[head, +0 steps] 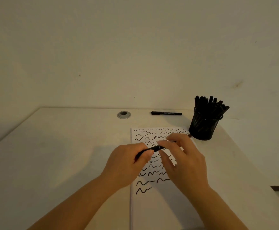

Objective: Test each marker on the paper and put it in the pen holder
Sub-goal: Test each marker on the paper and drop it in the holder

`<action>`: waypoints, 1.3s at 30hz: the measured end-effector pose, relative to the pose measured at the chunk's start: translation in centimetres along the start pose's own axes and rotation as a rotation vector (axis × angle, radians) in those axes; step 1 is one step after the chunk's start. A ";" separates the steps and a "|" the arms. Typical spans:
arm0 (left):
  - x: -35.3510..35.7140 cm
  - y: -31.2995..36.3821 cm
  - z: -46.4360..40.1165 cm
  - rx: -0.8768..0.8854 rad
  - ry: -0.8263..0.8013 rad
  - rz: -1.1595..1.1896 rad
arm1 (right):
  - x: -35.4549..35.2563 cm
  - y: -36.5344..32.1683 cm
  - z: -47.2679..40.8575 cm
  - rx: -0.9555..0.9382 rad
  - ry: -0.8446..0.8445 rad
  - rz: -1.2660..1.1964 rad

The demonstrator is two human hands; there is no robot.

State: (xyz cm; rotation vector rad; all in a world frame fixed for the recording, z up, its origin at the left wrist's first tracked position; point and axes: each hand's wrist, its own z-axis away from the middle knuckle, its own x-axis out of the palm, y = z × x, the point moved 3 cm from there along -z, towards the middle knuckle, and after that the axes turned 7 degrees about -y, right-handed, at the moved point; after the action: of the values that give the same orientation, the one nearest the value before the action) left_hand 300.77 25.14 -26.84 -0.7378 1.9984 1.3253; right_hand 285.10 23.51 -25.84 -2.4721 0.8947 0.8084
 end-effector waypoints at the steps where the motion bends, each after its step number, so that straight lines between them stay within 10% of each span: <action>1: -0.2 0.6 -0.7 0.030 0.003 -0.036 | -0.3 0.5 -0.4 -0.047 -0.016 0.052; 9: -0.3 4.7 -7.0 0.252 -0.027 -0.177 | -2.8 6.0 -3.5 -0.112 -0.196 0.119; 18: 1.5 -2.2 -19.4 -0.052 -0.282 -0.467 | -5.2 16.7 -7.3 0.651 -0.033 -0.508; 39: 7.8 -10.4 -25.1 -0.158 -0.269 -0.688 | -1.9 19.4 -8.8 0.527 -0.098 -0.182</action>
State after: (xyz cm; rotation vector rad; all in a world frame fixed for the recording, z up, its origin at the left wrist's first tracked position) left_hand 298.59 -2.65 -31.19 -1.1246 1.2622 1.0887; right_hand 274.18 5.77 -21.02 -1.9980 0.7219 0.5396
